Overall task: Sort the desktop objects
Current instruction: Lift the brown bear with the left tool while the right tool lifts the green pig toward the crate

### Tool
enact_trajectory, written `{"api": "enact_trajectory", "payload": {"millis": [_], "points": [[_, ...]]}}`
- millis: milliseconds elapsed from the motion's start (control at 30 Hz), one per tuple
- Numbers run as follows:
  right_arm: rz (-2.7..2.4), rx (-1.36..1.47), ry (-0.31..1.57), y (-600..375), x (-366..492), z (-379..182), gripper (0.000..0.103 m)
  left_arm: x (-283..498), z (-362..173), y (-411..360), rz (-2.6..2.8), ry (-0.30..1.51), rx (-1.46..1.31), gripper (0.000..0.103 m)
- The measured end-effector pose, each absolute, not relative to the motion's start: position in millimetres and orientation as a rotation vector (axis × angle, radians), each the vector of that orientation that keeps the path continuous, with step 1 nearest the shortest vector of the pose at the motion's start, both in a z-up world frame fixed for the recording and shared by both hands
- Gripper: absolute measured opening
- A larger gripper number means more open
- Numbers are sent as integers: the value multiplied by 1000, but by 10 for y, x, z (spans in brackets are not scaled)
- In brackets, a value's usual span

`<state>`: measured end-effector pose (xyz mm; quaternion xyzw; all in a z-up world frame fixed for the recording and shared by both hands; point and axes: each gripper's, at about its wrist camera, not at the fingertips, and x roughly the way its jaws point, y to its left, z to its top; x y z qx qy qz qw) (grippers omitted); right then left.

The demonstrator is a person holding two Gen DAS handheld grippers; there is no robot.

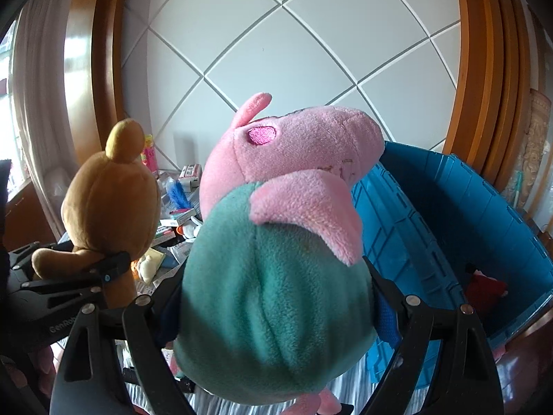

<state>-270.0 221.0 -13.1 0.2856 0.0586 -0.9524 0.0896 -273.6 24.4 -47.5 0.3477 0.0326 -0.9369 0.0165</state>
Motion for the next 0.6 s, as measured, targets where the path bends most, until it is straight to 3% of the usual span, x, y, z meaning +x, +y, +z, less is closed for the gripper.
{"api": "enact_trajectory", "payload": {"millis": [300, 600], "points": [[-2908, 792, 127, 2706, -2774, 59, 87, -2875, -279, 682, -3036, 104, 1003, 66], [-3081, 738, 39, 3902, -2459, 316, 87, -2804, 6, 1739, -3188, 39, 932, 66]]}}
